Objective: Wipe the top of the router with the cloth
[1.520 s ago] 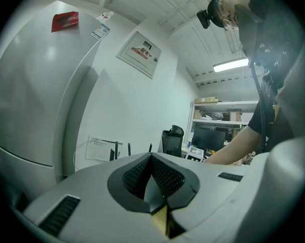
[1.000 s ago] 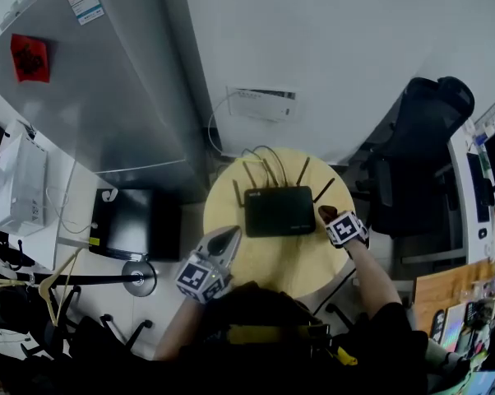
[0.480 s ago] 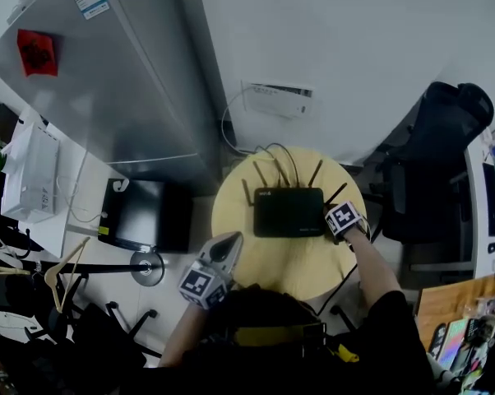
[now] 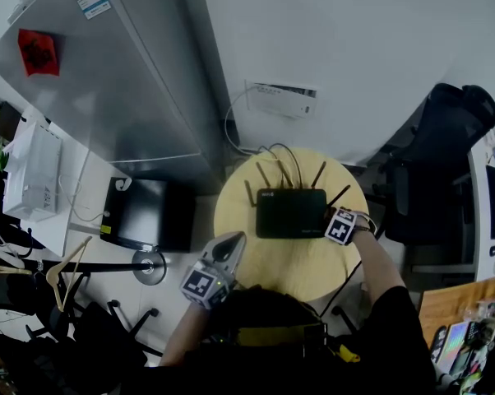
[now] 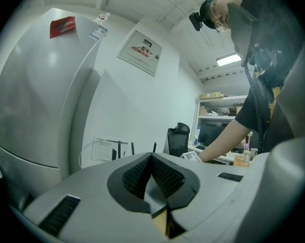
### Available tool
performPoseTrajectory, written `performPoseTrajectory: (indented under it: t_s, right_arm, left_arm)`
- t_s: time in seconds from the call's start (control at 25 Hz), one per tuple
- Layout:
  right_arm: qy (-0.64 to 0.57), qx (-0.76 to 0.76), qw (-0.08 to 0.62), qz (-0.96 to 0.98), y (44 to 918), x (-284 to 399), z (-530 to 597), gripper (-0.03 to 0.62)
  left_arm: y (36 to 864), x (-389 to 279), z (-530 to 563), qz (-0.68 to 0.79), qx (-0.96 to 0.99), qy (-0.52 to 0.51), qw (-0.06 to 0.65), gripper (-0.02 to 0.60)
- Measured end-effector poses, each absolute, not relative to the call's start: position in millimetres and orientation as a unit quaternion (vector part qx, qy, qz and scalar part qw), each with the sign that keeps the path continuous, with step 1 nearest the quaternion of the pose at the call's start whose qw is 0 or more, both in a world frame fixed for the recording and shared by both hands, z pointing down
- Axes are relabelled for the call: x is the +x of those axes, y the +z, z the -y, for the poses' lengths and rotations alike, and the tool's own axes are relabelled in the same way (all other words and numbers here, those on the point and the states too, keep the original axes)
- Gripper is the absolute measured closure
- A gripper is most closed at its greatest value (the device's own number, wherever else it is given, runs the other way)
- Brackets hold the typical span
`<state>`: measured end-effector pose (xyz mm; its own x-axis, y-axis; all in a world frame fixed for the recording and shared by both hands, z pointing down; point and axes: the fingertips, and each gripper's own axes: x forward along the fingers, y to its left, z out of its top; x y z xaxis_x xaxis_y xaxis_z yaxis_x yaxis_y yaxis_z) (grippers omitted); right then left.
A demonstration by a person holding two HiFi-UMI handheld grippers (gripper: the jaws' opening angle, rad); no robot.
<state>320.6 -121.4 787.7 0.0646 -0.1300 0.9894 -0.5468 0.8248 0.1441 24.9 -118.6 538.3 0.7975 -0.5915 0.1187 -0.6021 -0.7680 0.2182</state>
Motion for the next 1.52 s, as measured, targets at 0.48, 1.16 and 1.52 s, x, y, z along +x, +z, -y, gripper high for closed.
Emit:
performPoseTrajectory:
  t_s: [0.48,1.16,1.52]
  right_arm:
    - [0.127,0.216,0.707,0.661,786.0,316.9,105.0,0.531]
    - [0.175,0.246,0.689,0.659,786.4,302.8,63.8,0.531]
    - [0.294,0.346,0.642,0.618,791.5,297.5,60.8,0.531]
  left_arm:
    - [529.9,37.8,120.3,0.295,0.949,0.017,0.112,0.584]
    - [528.9,45.3,110.8,0.26,0.959,0.009,0.112,0.584]
    - [528.8,45.9,105.4,0.257,0.96,0.006,0.113,0.584]
